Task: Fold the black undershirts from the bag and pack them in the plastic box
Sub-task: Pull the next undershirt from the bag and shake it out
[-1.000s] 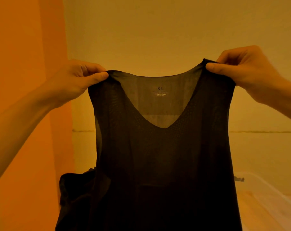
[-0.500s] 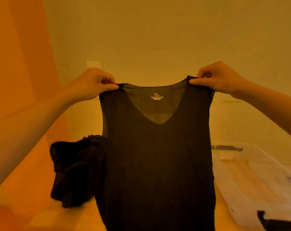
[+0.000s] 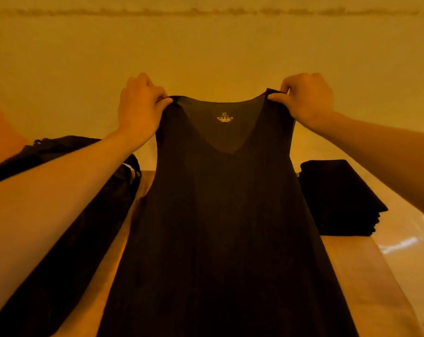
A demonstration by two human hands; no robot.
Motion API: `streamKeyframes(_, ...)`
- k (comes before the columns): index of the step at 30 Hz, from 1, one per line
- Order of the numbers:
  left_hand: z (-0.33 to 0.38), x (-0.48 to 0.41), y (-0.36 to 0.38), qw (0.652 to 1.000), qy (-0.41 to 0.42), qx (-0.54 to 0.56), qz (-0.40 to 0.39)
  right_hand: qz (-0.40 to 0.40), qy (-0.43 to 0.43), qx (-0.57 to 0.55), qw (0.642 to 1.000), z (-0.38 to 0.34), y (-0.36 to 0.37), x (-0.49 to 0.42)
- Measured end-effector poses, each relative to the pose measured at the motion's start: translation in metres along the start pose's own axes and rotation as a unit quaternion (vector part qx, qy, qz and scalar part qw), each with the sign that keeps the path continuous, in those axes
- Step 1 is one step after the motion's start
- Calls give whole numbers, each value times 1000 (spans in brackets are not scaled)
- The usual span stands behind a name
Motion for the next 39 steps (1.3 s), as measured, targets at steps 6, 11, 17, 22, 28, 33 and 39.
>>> streamKeyframes(6, -15, -16, 39, 998, -33, 11, 58, 57, 5, 51, 997, 20, 28, -14)
streamKeyframes(11, -31, -14, 75, 998, -67, 22, 6, 11, 8, 96, 995, 29, 54, -19)
streamKeyframes(17, 47, 79, 60, 996, 24, 36, -81, -90, -25, 40, 995, -29, 72, 47)
streamKeyframes(22, 87, 213, 45, 974, 22, -52, -219, -195, -20, -58, 979, -87, 77, 204)
streamKeyframes(28, 63, 340, 28, 928, -87, -89, -350, -270, 66, -23, 960, -81, 80, 328)
streamKeyframes(33, 56, 354, 25, 948, -82, -110, -286, -281, 65, 75, 955, -70, 103, 335)
streamKeyframes(39, 31, 416, -67, 977, -172, -8, -124, -120, 40, -44, 991, -67, 18, 393)
Point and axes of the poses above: each hand's wrist, its own x-axis away from the middle knuckle, its own y-axis out of the palm, z = x × y, the point moved 10 cm from there along -x, towards the middle knuckle, and after that the axes turned 5 degrees about -y, right-handed, at the moved point
